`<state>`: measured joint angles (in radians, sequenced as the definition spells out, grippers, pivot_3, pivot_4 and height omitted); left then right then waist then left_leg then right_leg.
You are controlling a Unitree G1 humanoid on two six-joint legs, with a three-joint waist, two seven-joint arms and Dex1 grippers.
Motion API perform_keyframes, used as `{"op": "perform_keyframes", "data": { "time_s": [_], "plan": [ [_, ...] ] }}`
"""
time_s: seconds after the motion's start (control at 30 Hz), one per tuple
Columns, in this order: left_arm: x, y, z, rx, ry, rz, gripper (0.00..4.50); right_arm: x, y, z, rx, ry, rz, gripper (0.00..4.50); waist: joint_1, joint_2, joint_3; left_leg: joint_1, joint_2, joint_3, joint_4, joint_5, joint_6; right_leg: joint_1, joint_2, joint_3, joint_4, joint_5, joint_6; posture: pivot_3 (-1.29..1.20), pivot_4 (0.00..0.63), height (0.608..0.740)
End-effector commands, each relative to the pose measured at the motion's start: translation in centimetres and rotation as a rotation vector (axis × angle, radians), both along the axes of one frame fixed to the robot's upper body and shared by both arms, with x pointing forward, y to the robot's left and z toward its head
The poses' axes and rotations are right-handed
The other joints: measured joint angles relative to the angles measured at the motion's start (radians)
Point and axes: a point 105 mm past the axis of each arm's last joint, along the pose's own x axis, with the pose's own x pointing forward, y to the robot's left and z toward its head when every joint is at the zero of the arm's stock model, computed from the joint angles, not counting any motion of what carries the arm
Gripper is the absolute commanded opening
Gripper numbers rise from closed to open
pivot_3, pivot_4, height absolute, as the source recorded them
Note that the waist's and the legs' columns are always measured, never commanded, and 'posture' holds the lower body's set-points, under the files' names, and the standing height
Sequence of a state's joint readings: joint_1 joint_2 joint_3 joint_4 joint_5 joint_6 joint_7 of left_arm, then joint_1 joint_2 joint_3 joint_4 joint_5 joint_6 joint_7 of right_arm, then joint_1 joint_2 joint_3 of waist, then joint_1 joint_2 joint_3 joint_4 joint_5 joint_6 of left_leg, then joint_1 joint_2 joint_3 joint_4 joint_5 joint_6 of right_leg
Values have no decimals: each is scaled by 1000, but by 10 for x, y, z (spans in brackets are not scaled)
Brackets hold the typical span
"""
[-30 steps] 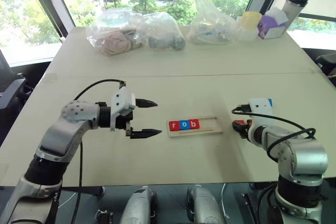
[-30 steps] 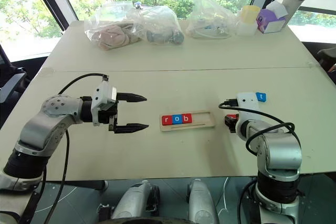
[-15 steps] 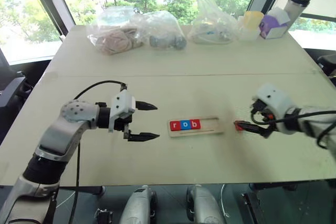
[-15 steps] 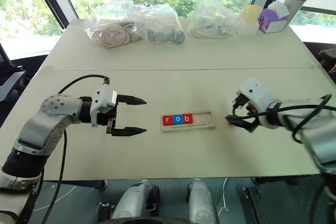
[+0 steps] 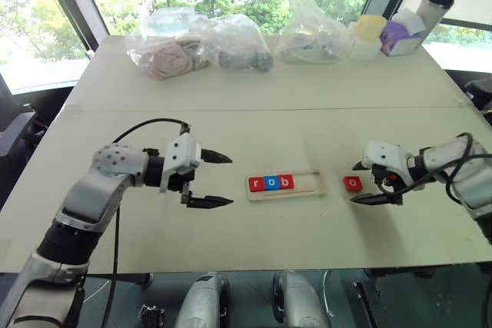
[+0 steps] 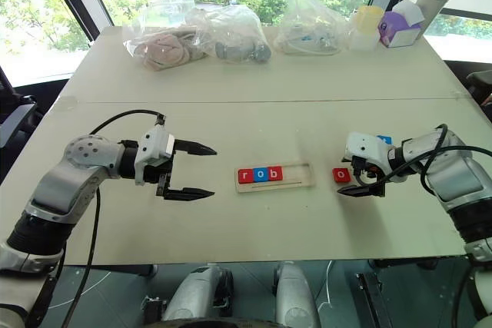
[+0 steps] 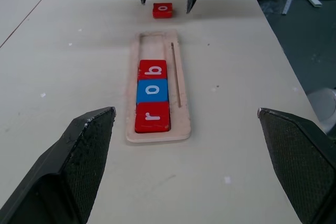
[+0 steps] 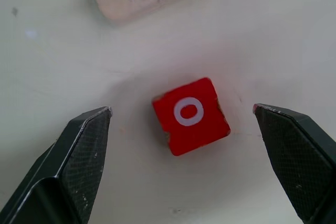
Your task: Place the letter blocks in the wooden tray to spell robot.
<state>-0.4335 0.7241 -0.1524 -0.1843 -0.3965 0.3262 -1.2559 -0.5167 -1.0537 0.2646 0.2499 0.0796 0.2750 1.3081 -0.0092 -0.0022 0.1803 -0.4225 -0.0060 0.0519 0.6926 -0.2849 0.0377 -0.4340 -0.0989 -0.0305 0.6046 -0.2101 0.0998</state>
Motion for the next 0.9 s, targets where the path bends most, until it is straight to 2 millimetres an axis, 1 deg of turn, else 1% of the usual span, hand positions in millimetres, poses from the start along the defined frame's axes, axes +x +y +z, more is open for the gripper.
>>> {"op": "perform_keyframes", "data": {
  "time_s": [0.03, 0.23, 0.27, 0.33, 0.47, 0.5, 0.6, 0.63, 0.67, 0.7, 0.77, 0.83, 0.9],
  "plan": [
    [-4, -1, 8, 3, -46, -5, 4500, 6, -6, 6, -47, -26, 30, 4449, -1, 0, 0, 0, 0, 0, 0, 0, 0, 0, 0, 0, 0, 0, 0, 0, 150, 740],
    [-5, 1, 9, 6, -50, 0, 4500, 12, -9, 4, -57, -24, 32, 4449, -1, 0, 0, 1, 0, 0, 0, 0, 0, 1, 0, 0, 0, 0, 0, 0, 150, 740],
    [-5, 0, 9, 6, -51, 0, 4500, 12, -10, 3, -61, -21, 34, 4216, -1, 0, 0, 1, 0, 0, 0, 0, 0, 1, 0, 0, 0, 0, 0, 0, 150, 740],
    [-4, 0, 9, 5, -54, 1, 4500, 12, -10, 2, -67, -13, 41, 3580, -1, 0, 0, 2, 0, 0, 0, 0, 0, 2, 0, 0, 0, 0, 0, 0, 150, 740],
    [-3, -1, 10, 5, -59, 3, 4500, 10, -9, 0, -70, -6, 55, 1560, -2, 0, 0, 4, 0, 0, 0, 0, 0, 4, -1, 0, 0, 1, -1, 0, 150, 740],
    [-3, -1, 10, 4, -60, 4, 4500, 11, -8, 0, -75, -11, 58, 1118, -2, 0, 0, 5, 0, 0, 0, 0, 0, 4, -1, 0, 0, 1, -1, 0, 150, 740],
    [-3, 0, 10, 5, -62, 7, 4500, 13, -3, 7, -81, -50, 77, 1128, -2, 0, 0, 6, 0, 0, 0, 0, 0, 6, -1, 0, 0, 1, -1, 0, 150, 740],
    [-3, 0, 11, 5, -62, 7, 4500, 15, 0, 13, -76, -69, 80, 1128, -2, 0, 0, 6, 0, 0, 0, 0, 0, 6, -2, 0, 0, 1, -1, 0, 150, 740],
    [-3, 0, 11, 5, -62, 8, 4500, 17, 7, 21, -65, -91, 93, 1128, -2, 0, 0, 6, 0, 0, 0, 0, 0, 6, -2, 0, 0, 1, -1, 0, 150, 740],
    [-3, 1, 11, 6, -62, 9, 4500, 18, 17, 31, -39, -109, 116, 1128, -3, 0, 0, 6, 0, 0, 0, 0, -1, 6, -2, 0, 1, 1, -1, 0, 150, 740],
    [-3, 0, 11, 5, -62, 8, 4500, 17, 35, 45, 0, -124, 154, 1128, -6, 1, 0, 6, 0, 1, 0, 0, -1, 4, -3, 1, 3, 1, -1, 0, 150, 740],
    [-2, 0, 11, 4, -63, 8, 4500, 14, 52, 52, 34, -123, 197, 1128, -5, 1, 0, 6, 0, 1, 0, 0, -1, 2, -3, 1, 6, 1, -1, 0, 150, 740],
    [-1, -1, 11, 2, -64, 7, 4500, 11, 65, 54, 53, -113, 232, 1128, -2, 1, 0, 6, 0, 0, 0, 1, -1, 1, -3, 0, 8, 1, -1, 0, 150, 740]
  ]
}}
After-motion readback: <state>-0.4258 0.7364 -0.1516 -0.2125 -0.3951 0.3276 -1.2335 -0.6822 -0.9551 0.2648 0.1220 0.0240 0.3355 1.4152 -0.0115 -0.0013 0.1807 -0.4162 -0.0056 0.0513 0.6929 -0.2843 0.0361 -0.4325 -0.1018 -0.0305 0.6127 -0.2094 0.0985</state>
